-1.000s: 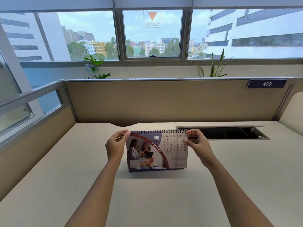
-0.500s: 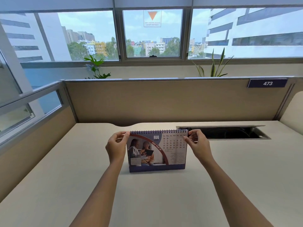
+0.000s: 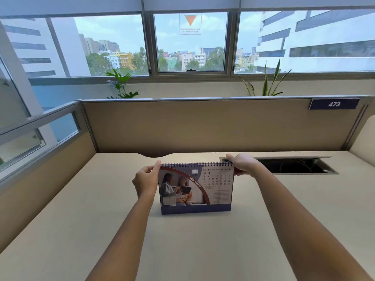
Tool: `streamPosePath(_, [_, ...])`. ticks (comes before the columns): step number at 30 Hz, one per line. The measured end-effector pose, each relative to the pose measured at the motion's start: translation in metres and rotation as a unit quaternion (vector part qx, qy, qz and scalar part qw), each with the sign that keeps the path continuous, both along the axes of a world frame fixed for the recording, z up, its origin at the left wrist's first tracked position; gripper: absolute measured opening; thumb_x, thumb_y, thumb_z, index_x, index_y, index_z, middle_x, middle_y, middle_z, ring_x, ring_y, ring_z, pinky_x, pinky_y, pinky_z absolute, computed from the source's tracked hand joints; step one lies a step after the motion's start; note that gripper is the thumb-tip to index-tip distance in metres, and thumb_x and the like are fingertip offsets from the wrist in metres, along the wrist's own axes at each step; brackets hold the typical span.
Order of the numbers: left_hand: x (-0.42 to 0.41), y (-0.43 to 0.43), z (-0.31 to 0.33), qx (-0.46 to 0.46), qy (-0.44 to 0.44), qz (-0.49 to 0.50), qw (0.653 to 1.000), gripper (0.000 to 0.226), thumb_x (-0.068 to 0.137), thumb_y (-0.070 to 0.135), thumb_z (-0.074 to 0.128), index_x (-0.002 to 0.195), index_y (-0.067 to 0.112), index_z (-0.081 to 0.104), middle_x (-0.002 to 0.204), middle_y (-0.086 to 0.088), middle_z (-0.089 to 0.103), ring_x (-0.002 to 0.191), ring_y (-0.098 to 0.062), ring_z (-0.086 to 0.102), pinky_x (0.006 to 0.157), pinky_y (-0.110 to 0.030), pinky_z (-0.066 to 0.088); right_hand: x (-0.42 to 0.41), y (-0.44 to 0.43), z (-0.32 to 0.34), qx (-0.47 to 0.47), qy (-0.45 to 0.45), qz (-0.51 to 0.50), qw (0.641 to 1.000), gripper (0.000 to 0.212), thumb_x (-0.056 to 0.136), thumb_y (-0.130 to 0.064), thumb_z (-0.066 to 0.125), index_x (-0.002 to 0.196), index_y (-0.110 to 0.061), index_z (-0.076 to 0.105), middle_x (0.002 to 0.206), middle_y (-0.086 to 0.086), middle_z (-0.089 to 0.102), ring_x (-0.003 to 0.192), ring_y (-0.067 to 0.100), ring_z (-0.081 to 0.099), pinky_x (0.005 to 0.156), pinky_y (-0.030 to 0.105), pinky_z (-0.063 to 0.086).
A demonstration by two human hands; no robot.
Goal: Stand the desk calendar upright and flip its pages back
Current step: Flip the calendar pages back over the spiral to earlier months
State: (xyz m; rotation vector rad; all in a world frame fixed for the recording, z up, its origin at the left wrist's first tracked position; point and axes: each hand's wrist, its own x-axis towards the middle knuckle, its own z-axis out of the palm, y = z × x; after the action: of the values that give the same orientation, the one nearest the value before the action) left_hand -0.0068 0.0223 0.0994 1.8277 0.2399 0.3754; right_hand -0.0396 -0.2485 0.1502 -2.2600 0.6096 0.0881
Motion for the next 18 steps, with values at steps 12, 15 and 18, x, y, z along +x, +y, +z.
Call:
streamPosePath(12, [-0.004, 0.001, 0.001, -0.032, 0.010, -0.012, 0.999, 0.033, 0.083, 0.047, 0.060, 0.081, 0.014, 0.066, 0.079, -0.005, 0.067, 0.078, -0.021, 0.061, 0.054, -0.021, 0.042, 0.009, -0.002, 0.006, 0.213, -0.093, -0.089, 0.968, 0.027, 0.081, 0.000, 0.069, 0.107, 0.006, 0.064, 0.113, 0.020, 0.066, 0.090, 0.024, 0.064, 0.072, 0.029, 0.053])
streamPosePath(15, [-0.003, 0.002, 0.001, -0.053, 0.021, -0.019, 0.998, 0.029, 0.082, 0.047, 0.061, 0.077, 0.019, 0.063, 0.078, -0.003, 0.066, 0.080, -0.021, 0.061, 0.058, -0.023, 0.045, 0.005, -0.003, 0.005, 0.283, -0.118, -0.071, 0.949, 0.018, 0.086, -0.003, 0.064, 0.104, -0.001, 0.065, 0.105, 0.016, 0.069, 0.077, 0.017, 0.065, 0.057, 0.023, 0.050])
streamPosePath(18, [-0.002, 0.002, 0.000, -0.064, 0.028, -0.030, 0.997, 0.027, 0.082, 0.048, 0.060, 0.077, 0.021, 0.062, 0.072, 0.002, 0.063, 0.080, -0.020, 0.060, 0.055, -0.023, 0.045, 0.001, -0.006, 0.001, 0.323, -0.167, -0.062, 0.930, 0.018, 0.088, -0.009, 0.063, 0.106, -0.007, 0.062, 0.097, 0.009, 0.070, 0.081, 0.017, 0.067, 0.057, 0.024, 0.053])
